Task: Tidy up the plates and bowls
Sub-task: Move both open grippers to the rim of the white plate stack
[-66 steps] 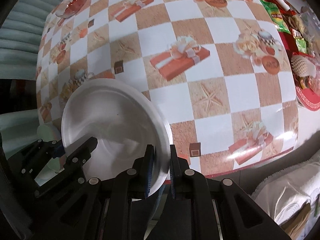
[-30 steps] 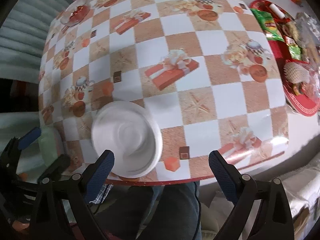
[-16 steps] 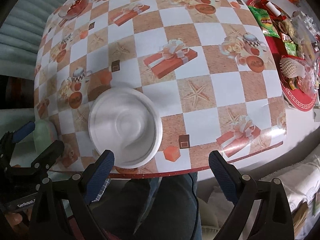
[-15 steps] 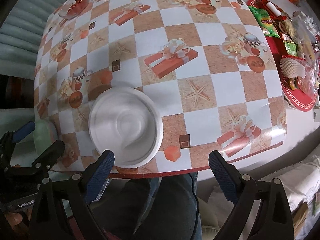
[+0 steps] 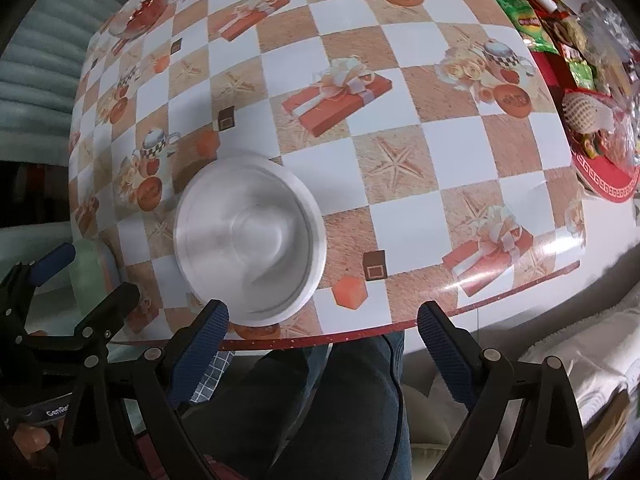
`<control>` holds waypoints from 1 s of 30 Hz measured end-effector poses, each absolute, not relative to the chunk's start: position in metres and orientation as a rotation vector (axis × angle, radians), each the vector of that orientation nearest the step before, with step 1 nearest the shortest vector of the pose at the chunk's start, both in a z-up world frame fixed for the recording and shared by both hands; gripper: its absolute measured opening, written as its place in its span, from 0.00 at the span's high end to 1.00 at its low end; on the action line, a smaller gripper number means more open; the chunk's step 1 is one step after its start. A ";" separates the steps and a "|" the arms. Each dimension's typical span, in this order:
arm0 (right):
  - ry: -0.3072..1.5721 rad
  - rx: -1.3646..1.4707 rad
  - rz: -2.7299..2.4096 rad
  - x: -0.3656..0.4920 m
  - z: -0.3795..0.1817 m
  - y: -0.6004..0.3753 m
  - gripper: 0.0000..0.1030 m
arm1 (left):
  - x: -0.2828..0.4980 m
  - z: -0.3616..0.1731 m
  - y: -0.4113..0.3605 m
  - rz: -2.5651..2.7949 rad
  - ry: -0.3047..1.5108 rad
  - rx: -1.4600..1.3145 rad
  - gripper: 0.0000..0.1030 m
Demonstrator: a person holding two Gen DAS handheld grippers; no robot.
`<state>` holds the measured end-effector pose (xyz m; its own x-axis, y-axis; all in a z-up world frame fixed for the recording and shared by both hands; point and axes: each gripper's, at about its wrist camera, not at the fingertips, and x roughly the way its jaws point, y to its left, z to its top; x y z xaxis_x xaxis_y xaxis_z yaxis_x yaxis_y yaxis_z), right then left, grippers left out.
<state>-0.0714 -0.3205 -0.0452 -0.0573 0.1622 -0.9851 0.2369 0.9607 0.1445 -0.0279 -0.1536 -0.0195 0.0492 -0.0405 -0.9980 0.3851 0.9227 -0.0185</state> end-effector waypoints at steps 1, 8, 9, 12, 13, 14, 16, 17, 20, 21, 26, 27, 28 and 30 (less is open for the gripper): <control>1.639 0.314 -0.068 -0.072 -0.046 -0.322 0.07 | -0.028 -0.020 -0.155 -0.334 1.494 0.287 0.00; 1.660 0.333 -0.085 -0.073 -0.053 -0.329 0.07 | -0.028 -0.027 -0.161 -0.341 1.515 0.299 0.00; 1.663 0.334 -0.087 -0.073 -0.054 -0.329 0.07 | -0.028 -0.027 -0.161 -0.339 1.518 0.299 0.00; 1.675 0.329 -0.083 -0.072 -0.058 -0.330 0.07 | -0.028 -0.031 -0.162 -0.337 1.529 0.298 0.00; 1.679 0.326 -0.083 -0.071 -0.060 -0.330 0.07 | -0.028 -0.033 -0.163 -0.334 1.534 0.297 0.00; 1.684 0.323 -0.081 -0.071 -0.061 -0.330 0.07 | -0.028 -0.034 -0.163 -0.332 1.539 0.296 0.00; 1.691 0.317 -0.078 -0.068 -0.064 -0.330 0.07 | -0.028 -0.036 -0.163 -0.327 1.547 0.292 0.00; 1.693 0.313 -0.078 -0.068 -0.065 -0.330 0.07 | -0.028 -0.038 -0.163 -0.323 1.552 0.290 0.00; 1.701 0.305 -0.078 -0.065 -0.069 -0.332 0.07 | -0.027 -0.043 -0.163 -0.316 1.567 0.286 0.00; 1.702 0.302 -0.079 -0.065 -0.070 -0.333 0.07 | -0.027 -0.045 -0.164 -0.316 1.571 0.287 0.00; 1.710 0.282 -0.088 -0.060 -0.078 -0.336 0.07 | -0.024 -0.054 -0.171 -0.313 1.587 0.298 0.00; 1.715 0.276 -0.090 -0.059 -0.080 -0.336 0.07 | -0.024 -0.056 -0.172 -0.312 1.593 0.294 0.00; 1.719 0.273 -0.090 -0.058 -0.083 -0.337 0.07 | -0.023 -0.059 -0.173 -0.310 1.600 0.291 0.00; 1.723 0.264 -0.090 -0.056 -0.086 -0.336 0.07 | -0.022 -0.065 -0.174 -0.304 1.614 0.293 0.00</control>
